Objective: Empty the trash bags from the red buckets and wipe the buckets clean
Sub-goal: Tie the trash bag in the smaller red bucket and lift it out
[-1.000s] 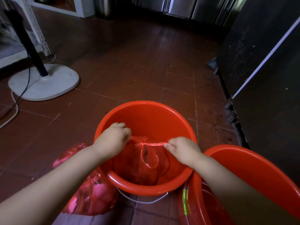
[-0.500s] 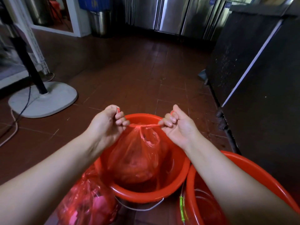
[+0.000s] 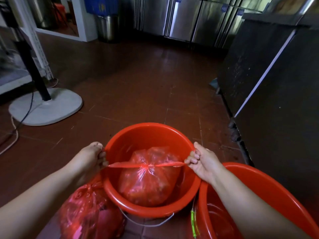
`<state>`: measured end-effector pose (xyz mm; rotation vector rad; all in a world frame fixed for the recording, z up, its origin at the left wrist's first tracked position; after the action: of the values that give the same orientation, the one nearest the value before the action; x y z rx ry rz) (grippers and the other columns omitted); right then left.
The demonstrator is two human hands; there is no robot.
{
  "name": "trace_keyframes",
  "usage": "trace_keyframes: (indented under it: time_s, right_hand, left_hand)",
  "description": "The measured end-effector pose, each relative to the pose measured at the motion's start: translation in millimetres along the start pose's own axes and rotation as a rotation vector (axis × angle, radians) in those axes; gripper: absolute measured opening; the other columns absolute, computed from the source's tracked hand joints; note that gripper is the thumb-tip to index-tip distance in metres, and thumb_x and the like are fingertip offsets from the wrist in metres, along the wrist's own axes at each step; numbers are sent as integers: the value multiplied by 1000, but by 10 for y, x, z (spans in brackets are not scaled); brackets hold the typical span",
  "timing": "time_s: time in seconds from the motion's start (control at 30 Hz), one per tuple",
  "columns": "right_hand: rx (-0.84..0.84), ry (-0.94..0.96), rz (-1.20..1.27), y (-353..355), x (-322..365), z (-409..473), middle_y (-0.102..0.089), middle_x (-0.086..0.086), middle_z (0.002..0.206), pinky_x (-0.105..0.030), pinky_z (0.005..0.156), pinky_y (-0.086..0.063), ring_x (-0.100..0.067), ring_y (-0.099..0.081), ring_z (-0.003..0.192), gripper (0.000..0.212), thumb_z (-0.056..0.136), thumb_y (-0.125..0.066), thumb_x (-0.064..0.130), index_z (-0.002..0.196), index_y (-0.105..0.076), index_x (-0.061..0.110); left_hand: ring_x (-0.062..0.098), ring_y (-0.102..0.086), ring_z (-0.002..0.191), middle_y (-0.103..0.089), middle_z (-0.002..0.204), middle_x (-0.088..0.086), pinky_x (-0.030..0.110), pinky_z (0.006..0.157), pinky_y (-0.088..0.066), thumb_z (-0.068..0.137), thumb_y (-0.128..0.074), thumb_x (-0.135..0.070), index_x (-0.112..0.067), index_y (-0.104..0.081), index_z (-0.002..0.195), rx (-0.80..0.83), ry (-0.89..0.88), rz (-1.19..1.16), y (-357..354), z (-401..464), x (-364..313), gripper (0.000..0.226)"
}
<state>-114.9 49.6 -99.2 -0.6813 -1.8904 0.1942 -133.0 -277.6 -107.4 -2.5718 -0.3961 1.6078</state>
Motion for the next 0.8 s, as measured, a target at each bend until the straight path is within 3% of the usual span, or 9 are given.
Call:
trace_keyframes:
  time_s: [0.07,0.17,0.23,0.3,0.4,0.5,0.63,0.73,0.8]
  right_hand:
    - [80,54,-75,-151,146,-49,-39,-3,48,-31,54,-51,-15,-42,43,48,99,-46,21,52,-37,15]
    - [278,212,-260,-559,450,-208,-60,-12,69,-35,76,-53,-22,-63,74,47,95,-49,23,48,-54,16]
    - [378,311,-391,-831,551,-321,-62,-3,73,-30,80,-47,-12,-61,81,34,90,-53,27,65,-65,7]
    - [421,367,-481,-1035,573,-365,-64,11,71,-28,81,-41,-4,-57,79,38,92,-52,26,85,-61,-10]
    - [458,413,-540,-1234,568,-396,-69,10,86,-28,84,-36,1,-56,80,31,95,-50,20,70,-56,4]
    - [456,396,-554,-1280,520,-374,-70,9,93,-26,80,-38,4,-58,84,38,96,-49,22,59,-55,20]
    - [436,349,-403,-1173,399,-278,-70,5,89,-30,82,-44,-10,-59,94,35,93,-45,38,71,-56,12]
    - [324,236,-353,-966,50,-175,-69,-7,87,-27,74,-49,-17,-63,79,44,100,-28,37,81,-58,10]
    - [355,204,-537,-903,-305,-200,-61,-3,81,-20,68,-46,-13,-56,72,27,102,-33,22,89,-54,12]
  left_hand:
    - [8,-23,36,-29,49,-2,22,39,-26,101,-27,-15,-18,-34,67,52,99,-1,-77,-32,50,34]
    - [7,-20,31,-26,43,-6,16,32,-22,99,-40,-27,-19,-37,68,204,260,-33,-343,-180,82,32]
    - [5,-19,32,-23,45,-6,13,32,-17,91,-50,-28,-14,-49,76,352,304,-58,-640,-315,36,21]
    - [4,-19,33,-21,46,-7,13,33,-13,87,-51,-21,-9,-60,92,490,295,-45,-929,-424,-15,15]
    - [3,-18,35,-20,47,-7,12,33,-12,95,-42,-13,-14,-64,113,596,250,22,-1228,-491,-26,28]
    - [2,-16,35,-20,46,-7,11,34,-10,95,-43,-13,-14,-67,103,606,228,76,-1379,-507,23,24]
    - [2,-17,31,-21,43,-7,10,31,-10,93,-44,-12,-14,-52,76,580,281,-19,-1371,-461,80,19]
    - [2,-18,28,-22,41,-7,10,29,-10,82,-50,-11,-12,-52,70,547,348,-172,-1322,-432,91,13]
    - [2,-19,27,-22,39,-7,10,28,-12,78,-51,-12,-11,-53,72,548,364,-216,-1314,-427,76,7]
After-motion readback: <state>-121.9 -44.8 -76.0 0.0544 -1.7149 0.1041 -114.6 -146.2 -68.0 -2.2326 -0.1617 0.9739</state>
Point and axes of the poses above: each hand's wrist, its own z-axis towards the middle knuckle, its own y-axis out of the back of the hand, x = y × z, the point moved 8 cm from there along z, towards the middle knuckle
